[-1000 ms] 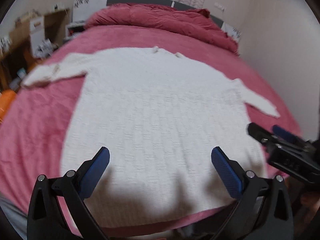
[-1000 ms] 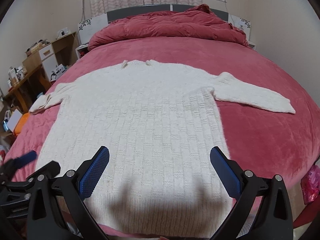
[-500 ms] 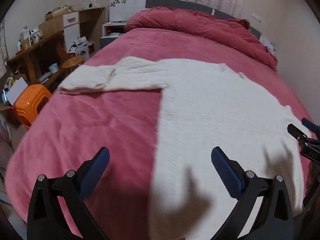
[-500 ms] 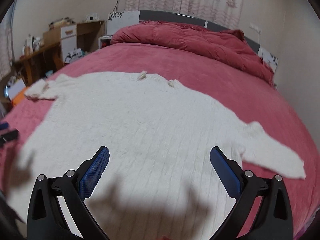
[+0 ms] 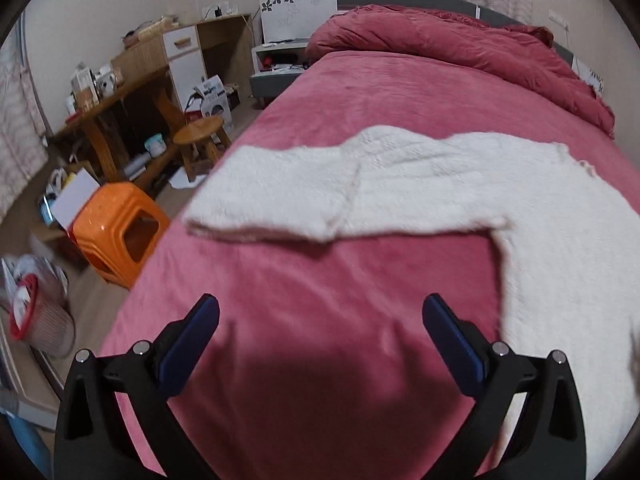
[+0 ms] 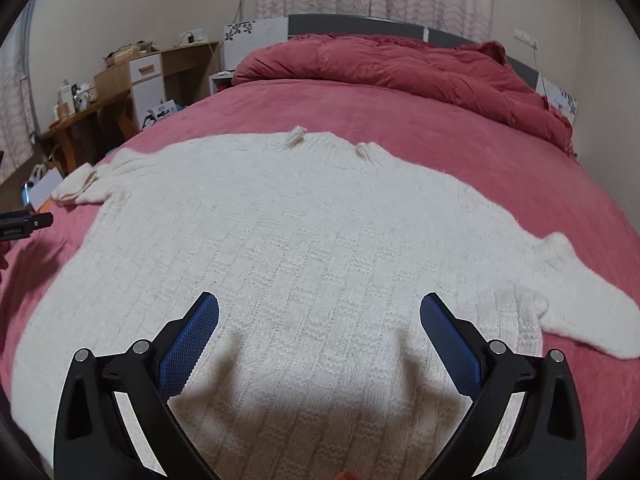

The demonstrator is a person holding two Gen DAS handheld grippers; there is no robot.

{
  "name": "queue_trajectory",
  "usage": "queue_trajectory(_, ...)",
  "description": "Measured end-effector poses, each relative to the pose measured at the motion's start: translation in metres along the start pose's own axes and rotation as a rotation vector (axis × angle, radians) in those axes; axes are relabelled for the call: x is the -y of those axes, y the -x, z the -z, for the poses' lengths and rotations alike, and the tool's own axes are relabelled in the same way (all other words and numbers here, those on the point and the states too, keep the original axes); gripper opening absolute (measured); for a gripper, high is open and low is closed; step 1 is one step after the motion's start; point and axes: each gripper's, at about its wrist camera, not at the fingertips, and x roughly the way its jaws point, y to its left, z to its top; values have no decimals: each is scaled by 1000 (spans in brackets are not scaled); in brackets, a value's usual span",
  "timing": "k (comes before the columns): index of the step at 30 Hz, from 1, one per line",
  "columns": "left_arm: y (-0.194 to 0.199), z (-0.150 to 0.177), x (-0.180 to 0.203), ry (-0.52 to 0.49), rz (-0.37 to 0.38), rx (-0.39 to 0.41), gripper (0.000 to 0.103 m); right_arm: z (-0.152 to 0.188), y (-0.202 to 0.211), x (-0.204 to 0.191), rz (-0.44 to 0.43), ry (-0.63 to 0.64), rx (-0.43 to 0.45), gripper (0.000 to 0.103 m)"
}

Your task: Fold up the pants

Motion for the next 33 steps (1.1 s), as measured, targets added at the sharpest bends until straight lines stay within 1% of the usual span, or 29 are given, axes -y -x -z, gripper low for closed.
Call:
queue_trajectory(2,-7,-6,1,-9,-26,17,101,1,-3,3,-1,-42,-15,100)
queue_trajectory(5,-22,-17,1,-23,-27,52,101,3,-4,10,-35,-109,-37,100)
queue_trajectory(7,-27,-21,3,-35,-24,75,101,2,-3,15,-41,-134,-26,100)
queue_trajectory(10,-34,-24,8,-89,-54,92,101,0,-1,22,-51,-168,-7,100)
queue_trajectory(11,-39,-26,9,-111,-63,89,99,-1,-1,24,-55,-180,-8,100)
queue_trajectory(13,-46,-28,8,-116,-66,75,87,-1,-3,27,-69,-205,-15,100)
queue_trajectory(15,-54,-30,5,-113,-48,51,85,-2,-6,30,-88,-230,-27,100)
queue_trajectory(18,-55,-33,4,-117,-31,64,84,-2,-6,33,-100,-248,-31,100)
queue_trajectory(20,-57,-36,-1,-96,-2,61,80,-3,-6,33,-101,-253,-28,100)
queue_trajectory(22,-60,-36,-4,-83,18,46,71,-4,-6,32,-108,-254,-28,100)
queue_trajectory(23,-61,-35,-5,-77,25,43,69,-4,-6,32,-111,-253,-29,100)
queue_trajectory(25,-62,-35,-4,-87,22,38,57,-4,-7,31,-113,-251,-35,100)
queue_trajectory(26,-62,-35,-3,-104,12,37,52,-4,-7,31,-113,-249,-35,100)
queue_trajectory(27,-63,-35,-2,-114,1,33,42,-4,-7,31,-112,-247,-37,100)
queue_trajectory(28,-63,-35,-2,-117,-4,29,36,-4,-8,31,-112,-246,-37,100)
queue_trajectory(29,-64,-36,-3,-119,-5,23,34,-3,-8,32,-111,-247,-37,100)
queue_trajectory(31,-64,-37,-5,-123,7,17,21,-4,-8,33,-117,-254,-39,100)
queue_trajectory(32,-64,-37,-6,-124,14,14,19,-4,-8,34,-119,-259,-39,100)
queue_trajectory(33,-62,-39,-9,-121,15,13,13,-3,-9,35,-121,-264,-39,100)
